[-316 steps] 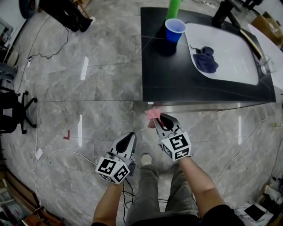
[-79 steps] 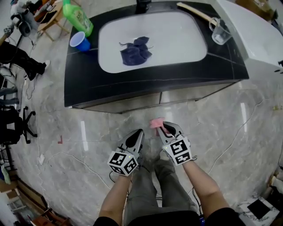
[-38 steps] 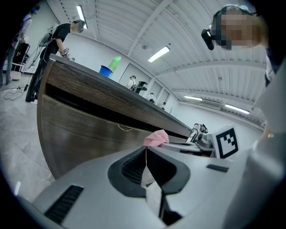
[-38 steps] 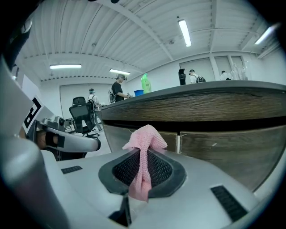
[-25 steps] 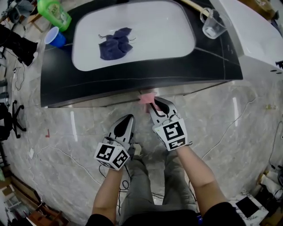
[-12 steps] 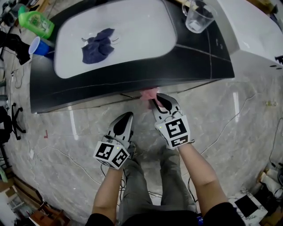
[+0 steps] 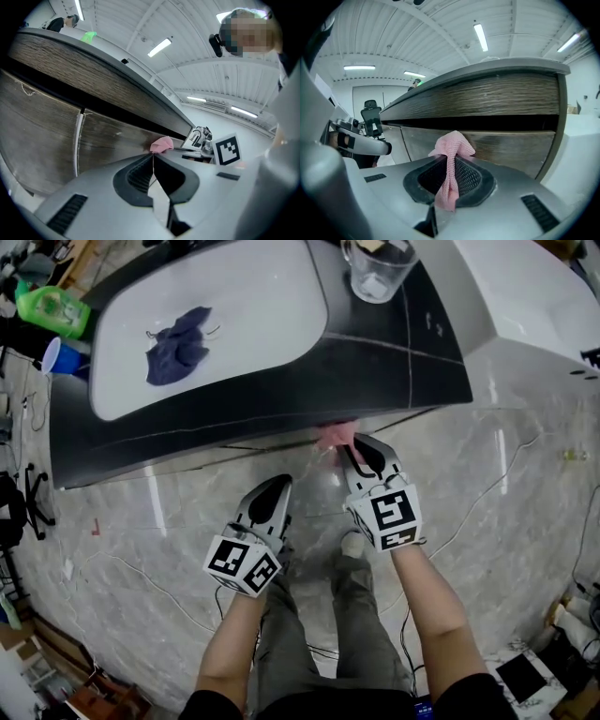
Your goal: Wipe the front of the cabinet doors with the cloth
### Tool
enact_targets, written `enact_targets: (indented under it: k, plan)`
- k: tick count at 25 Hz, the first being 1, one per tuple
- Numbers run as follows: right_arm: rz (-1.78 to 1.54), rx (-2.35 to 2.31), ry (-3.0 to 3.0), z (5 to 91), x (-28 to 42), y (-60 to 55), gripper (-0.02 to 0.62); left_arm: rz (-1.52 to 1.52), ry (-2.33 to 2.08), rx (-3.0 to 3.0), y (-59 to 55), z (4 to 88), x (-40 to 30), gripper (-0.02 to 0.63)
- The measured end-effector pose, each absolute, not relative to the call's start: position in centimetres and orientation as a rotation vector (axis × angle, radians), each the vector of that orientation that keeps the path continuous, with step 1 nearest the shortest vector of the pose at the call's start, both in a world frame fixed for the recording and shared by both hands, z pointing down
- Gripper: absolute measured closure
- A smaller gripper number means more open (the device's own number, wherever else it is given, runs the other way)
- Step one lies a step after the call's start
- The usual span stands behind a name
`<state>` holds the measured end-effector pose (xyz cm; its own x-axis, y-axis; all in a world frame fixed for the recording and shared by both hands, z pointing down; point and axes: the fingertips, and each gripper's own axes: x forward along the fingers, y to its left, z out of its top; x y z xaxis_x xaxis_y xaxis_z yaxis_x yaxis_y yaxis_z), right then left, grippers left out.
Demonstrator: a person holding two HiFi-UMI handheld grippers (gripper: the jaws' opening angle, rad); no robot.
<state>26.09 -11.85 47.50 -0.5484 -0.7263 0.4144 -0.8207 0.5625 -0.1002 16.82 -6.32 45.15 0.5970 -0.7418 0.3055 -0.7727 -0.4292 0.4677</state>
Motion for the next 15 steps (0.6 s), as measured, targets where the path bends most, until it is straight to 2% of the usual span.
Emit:
enact_targets:
  k: [15]
  plan:
    - [0.421,1.397,-2.396,48.4,36.5,-13.2,0.541,0.076,-1.139,2.276,-7.0,45.9,24.2,0.595]
